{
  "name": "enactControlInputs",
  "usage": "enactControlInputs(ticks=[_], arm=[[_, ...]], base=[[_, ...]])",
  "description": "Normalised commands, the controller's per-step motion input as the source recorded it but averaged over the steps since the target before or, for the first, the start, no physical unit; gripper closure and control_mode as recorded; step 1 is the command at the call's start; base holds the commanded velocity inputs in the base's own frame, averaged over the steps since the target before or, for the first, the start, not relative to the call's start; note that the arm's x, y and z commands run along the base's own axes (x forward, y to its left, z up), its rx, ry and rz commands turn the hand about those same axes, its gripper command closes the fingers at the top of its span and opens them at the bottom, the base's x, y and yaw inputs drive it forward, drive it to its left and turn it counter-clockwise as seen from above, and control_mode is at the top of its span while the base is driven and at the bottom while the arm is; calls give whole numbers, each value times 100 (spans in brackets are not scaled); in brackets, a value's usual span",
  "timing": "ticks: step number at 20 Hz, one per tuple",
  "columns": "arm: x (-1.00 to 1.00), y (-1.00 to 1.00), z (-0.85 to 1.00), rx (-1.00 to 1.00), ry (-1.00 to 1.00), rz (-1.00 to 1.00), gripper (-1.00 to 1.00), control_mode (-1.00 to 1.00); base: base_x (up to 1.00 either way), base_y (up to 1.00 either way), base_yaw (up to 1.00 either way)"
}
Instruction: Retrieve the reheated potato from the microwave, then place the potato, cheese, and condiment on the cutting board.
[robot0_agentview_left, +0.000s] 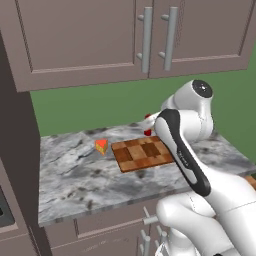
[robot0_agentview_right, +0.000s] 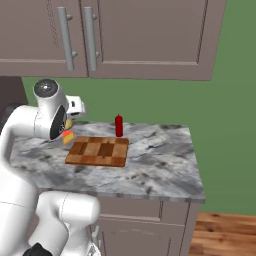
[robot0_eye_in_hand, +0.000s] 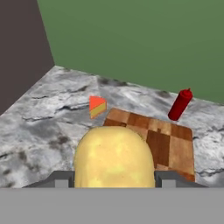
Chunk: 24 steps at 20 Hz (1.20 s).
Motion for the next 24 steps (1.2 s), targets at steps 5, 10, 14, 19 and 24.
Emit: enactControlInputs(ticks=[5,10,14,19,24], arm=[[20,-32,-22,-4,0,-6,100,-100],[17,-36,-22,0,0,-8,100,-100],[8,7,-28,1,3,-10,100,-100],[16,32,-30,1,2,-3,100,-100],[30,20,-28,2,12,0,100,-100]], base=[[0,0,0],[0,0,0],[0,0,0],[0,0,0],[0,0,0]])
